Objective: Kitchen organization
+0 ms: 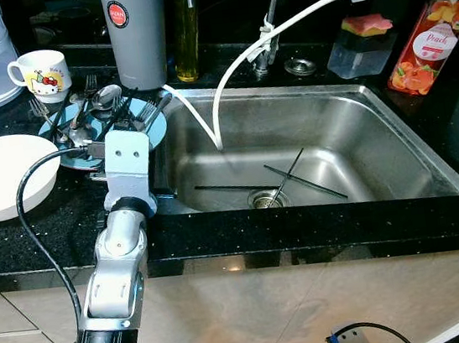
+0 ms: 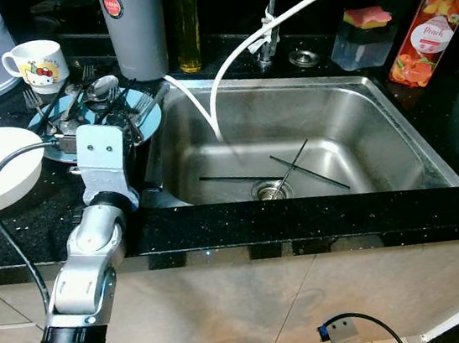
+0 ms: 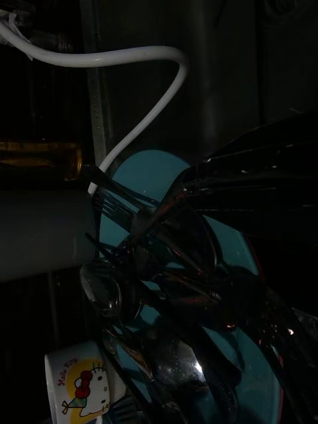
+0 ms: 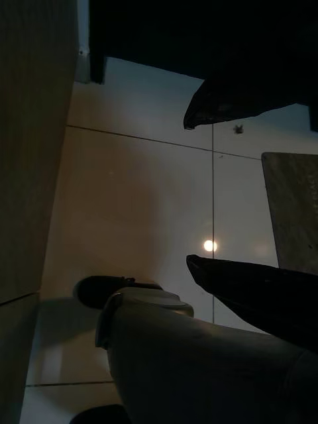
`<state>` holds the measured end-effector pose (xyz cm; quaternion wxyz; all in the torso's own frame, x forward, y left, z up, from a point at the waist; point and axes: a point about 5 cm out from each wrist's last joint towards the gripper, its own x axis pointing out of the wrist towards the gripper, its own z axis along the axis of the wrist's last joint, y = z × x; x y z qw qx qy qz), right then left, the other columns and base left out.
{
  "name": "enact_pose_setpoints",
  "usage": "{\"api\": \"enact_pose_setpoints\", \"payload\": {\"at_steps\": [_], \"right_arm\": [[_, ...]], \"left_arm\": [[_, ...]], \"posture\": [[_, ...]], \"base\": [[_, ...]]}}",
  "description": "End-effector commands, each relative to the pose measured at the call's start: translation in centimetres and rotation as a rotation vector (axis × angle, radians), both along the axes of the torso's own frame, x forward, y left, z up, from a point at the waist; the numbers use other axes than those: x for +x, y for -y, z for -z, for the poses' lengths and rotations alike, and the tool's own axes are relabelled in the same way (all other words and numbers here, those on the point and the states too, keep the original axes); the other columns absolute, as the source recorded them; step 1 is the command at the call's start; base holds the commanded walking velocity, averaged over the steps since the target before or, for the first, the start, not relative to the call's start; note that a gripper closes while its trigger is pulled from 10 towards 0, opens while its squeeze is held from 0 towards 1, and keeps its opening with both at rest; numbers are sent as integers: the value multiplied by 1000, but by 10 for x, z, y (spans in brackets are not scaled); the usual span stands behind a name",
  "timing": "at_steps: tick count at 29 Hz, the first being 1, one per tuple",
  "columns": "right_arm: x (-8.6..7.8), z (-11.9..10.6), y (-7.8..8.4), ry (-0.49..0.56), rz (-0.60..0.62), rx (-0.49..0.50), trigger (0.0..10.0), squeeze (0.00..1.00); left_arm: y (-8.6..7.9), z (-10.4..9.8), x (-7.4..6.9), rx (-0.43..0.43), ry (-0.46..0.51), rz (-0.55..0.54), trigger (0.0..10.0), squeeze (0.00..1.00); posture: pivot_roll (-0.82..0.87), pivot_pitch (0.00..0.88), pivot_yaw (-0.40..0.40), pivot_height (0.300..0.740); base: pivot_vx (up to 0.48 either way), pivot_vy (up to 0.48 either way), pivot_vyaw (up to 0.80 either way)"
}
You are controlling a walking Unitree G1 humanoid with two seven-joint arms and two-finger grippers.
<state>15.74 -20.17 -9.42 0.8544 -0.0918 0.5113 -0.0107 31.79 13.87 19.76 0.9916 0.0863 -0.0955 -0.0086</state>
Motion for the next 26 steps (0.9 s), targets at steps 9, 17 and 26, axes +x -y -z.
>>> {"api": "enact_pose_setpoints", "payload": {"at_steps": [9,17,26], "right_arm": [[1,-1,2,3,17,-3,10000,0],[-4,1,2,-7,19,-4,10000,0],[-3,0,7,-9,18,-8,10000,0]], "left_arm": [[4,-3,2,2,5,15,10000,0],[6,-3,2,-2,5,18,10000,0],[6,-4,2,-5,9,17,10000,0]], "posture": [[248,53,-100,740],[246,56,-102,740],[248,54,-104,740]], "base": [[0,0,0],[0,0,0],[0,0,0]]}}
